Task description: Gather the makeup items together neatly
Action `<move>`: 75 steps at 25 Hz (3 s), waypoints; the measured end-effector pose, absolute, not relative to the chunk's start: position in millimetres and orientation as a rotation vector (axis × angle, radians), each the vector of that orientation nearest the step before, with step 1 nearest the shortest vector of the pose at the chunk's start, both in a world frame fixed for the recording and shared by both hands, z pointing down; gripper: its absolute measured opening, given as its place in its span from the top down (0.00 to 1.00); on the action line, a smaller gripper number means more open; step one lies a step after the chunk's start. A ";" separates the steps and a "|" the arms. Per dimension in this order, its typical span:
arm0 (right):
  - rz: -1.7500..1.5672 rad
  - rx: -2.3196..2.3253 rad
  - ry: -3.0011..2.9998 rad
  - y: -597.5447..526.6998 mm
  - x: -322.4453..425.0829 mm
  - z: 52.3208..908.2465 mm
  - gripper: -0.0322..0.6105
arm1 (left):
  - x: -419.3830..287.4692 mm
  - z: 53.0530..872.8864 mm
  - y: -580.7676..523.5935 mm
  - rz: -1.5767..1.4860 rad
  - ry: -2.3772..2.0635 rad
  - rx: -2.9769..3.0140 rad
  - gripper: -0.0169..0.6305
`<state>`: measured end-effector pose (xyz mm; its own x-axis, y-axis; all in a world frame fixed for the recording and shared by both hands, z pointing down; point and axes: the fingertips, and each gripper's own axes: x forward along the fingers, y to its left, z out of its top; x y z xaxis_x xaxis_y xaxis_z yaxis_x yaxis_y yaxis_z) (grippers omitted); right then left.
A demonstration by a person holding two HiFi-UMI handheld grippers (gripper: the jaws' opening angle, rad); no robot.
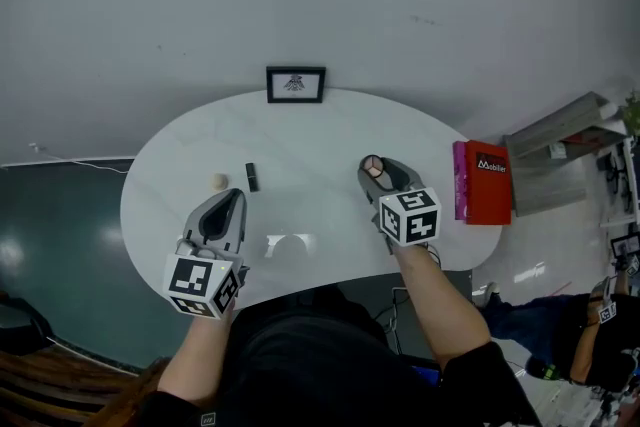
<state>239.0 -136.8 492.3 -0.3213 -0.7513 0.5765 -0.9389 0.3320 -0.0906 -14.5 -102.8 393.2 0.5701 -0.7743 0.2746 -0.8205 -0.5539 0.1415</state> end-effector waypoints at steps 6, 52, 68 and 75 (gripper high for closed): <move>0.564 1.523 -2.163 -134.0 178.8 478.1 0.62 | -74.0 390.6 -102.2 0.244 -1.282 2.570 0.94; 0.673 1.137 -2.143 -192.1 54.2 630.7 0.62 | -145.8 452.6 -140.7 0.406 -1.350 2.361 0.94; 0.670 1.131 -2.126 -188.0 54.2 645.3 0.62 | -141.5 456.1 -139.8 0.412 -1.353 2.340 0.94; 0.657 1.187 -2.138 -186.8 59.8 632.3 0.62 | -142.9 449.2 -132.2 0.384 -1.339 2.368 0.94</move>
<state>59.8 -186.8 632.3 -0.4198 -0.5718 0.7049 -0.8690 0.4774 -0.1303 -142.9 -132.2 449.2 0.5057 -0.7543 0.4187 -0.8616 -0.4666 0.2000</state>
